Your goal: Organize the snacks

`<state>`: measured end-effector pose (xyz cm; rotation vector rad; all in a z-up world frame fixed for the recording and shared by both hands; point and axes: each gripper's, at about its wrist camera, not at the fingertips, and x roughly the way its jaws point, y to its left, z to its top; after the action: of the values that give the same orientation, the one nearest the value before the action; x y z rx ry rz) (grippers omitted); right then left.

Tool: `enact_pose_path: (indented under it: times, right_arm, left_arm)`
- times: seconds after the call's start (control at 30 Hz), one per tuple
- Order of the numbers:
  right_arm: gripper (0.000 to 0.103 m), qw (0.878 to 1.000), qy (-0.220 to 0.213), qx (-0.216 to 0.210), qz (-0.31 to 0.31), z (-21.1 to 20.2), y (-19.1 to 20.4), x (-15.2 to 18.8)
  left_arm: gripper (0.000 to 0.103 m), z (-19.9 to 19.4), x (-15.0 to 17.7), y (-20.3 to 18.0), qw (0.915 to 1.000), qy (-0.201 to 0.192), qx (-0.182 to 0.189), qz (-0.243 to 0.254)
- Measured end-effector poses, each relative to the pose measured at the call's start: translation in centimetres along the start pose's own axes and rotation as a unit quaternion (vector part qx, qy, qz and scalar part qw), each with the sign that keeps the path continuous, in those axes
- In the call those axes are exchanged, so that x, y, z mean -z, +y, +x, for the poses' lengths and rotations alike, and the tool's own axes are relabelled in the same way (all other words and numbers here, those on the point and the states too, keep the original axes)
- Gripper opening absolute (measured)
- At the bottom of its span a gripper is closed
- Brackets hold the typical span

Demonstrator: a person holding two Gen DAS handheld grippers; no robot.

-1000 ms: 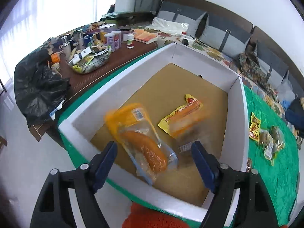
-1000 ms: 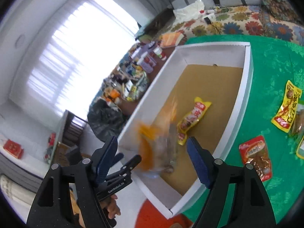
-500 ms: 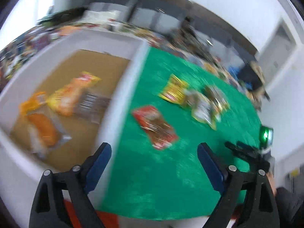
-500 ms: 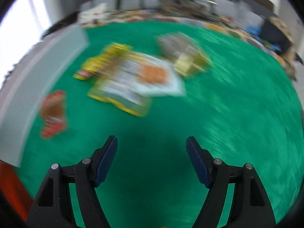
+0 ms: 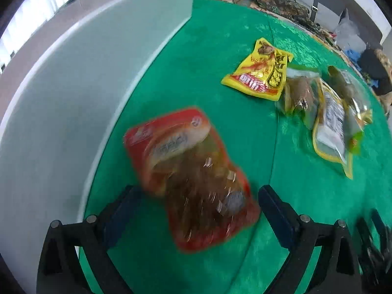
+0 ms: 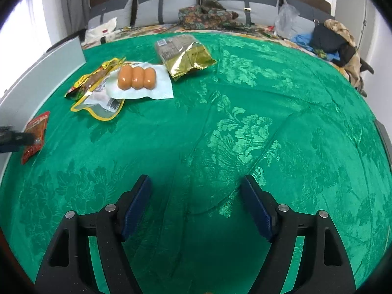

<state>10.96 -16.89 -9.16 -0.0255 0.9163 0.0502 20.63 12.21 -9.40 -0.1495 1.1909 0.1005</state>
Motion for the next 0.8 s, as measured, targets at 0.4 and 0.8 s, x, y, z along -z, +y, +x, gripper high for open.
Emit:
enact_pose_path:
  times: [0.4,0.8]
  right_arm:
    - [0.081,1.000,0.000,0.000,0.000,0.0,0.0,0.0]
    - [0.081,1.000,0.000,0.002,-0.001,0.0,0.0,0.1]
  left_arm:
    - [0.061,-1.2,1.4,-3.0,0.9851,-0.065,0.099,0.124]
    - [0.103,-0.7,4.3,-4.1,0.9770,-0.108,0.063,0.173]
